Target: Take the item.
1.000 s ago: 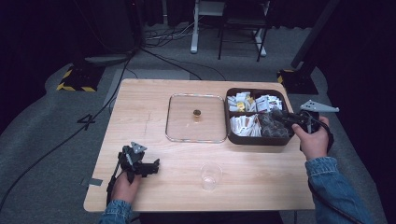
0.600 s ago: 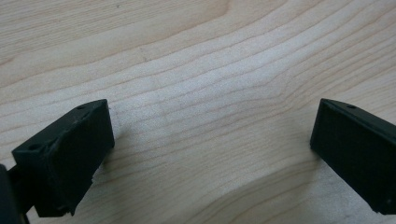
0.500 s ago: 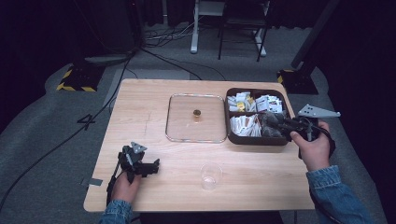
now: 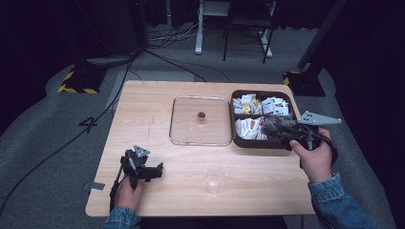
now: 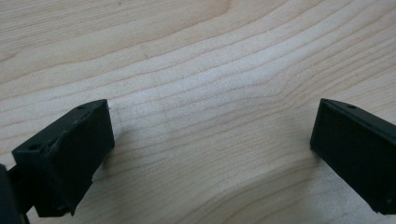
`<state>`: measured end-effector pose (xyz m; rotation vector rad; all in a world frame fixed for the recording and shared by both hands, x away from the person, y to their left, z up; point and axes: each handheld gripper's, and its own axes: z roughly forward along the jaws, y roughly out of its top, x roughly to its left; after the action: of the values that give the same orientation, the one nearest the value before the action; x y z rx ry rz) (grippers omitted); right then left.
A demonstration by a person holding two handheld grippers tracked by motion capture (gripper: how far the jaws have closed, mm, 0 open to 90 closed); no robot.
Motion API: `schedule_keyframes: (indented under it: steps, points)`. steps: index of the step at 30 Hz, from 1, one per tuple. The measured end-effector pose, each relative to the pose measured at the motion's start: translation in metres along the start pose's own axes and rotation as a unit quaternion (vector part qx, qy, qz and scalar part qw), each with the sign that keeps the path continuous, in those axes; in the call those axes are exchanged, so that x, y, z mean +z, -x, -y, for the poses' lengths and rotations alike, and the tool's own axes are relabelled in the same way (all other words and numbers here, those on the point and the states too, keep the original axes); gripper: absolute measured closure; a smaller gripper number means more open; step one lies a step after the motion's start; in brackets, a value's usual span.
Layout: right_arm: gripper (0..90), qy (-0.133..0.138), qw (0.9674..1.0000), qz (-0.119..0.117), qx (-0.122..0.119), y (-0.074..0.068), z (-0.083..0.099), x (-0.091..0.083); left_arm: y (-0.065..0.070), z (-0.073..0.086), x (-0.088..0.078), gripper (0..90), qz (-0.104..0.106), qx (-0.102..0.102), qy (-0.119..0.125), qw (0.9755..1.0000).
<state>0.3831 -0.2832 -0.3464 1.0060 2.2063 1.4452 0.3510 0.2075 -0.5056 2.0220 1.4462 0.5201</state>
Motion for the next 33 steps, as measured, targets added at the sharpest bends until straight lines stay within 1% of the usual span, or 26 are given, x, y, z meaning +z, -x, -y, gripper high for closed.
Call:
schedule_keyframes:
  steps: [2,9,14,21,22,24,26,27,29,30,33]
  points:
    - [69.9,0.001,1.0000,-0.003,0.000,-0.002,0.000,0.000,0.000,0.000,0.000,0.0,0.000,0.000,0.000,1.0000]
    - [69.9,-0.006,0.9995,-0.030,-0.008,-0.023,0.001,0.007,0.000,0.000,0.000,0.0,0.000,0.000,0.000,1.0000]
    - [69.9,-0.011,0.9986,-0.050,-0.015,-0.037,0.001,0.011,0.000,0.000,0.000,0.0,0.000,0.000,-0.001,1.0000]
    - [69.8,-0.016,0.9966,-0.076,-0.027,-0.054,0.002,0.018,0.000,0.000,0.000,0.0,0.000,0.000,-0.001,1.0000]
    - [69.9,-0.017,0.9959,-0.083,-0.030,-0.058,0.002,0.019,0.000,0.000,0.000,0.0,0.000,0.000,-0.001,1.0000]
    - [69.8,-0.018,0.9957,-0.085,-0.031,-0.060,0.002,0.020,0.000,0.000,0.000,0.0,0.000,0.000,-0.001,1.0000]
    - [69.8,-0.019,0.9950,-0.092,-0.034,-0.065,0.002,0.021,0.000,0.000,0.000,0.0,0.000,0.000,-0.001,1.0000]
    - [69.9,-0.022,0.9941,-0.099,-0.039,-0.069,0.002,0.023,0.000,0.000,0.000,0.0,0.000,0.000,-0.001,1.0000]
    - [69.9,-0.023,0.9938,-0.101,-0.039,-0.071,0.002,0.024,0.000,0.000,0.000,0.0,0.000,0.000,-0.001,1.0000]
    - [69.8,-0.026,0.9926,-0.110,-0.043,-0.076,0.003,0.026,0.000,0.000,0.000,0.0,0.000,0.000,-0.001,1.0000]
    - [69.9,-0.028,0.9917,-0.116,-0.047,-0.080,0.003,0.028,0.000,0.000,0.000,0.0,0.000,0.000,-0.001,1.0000]
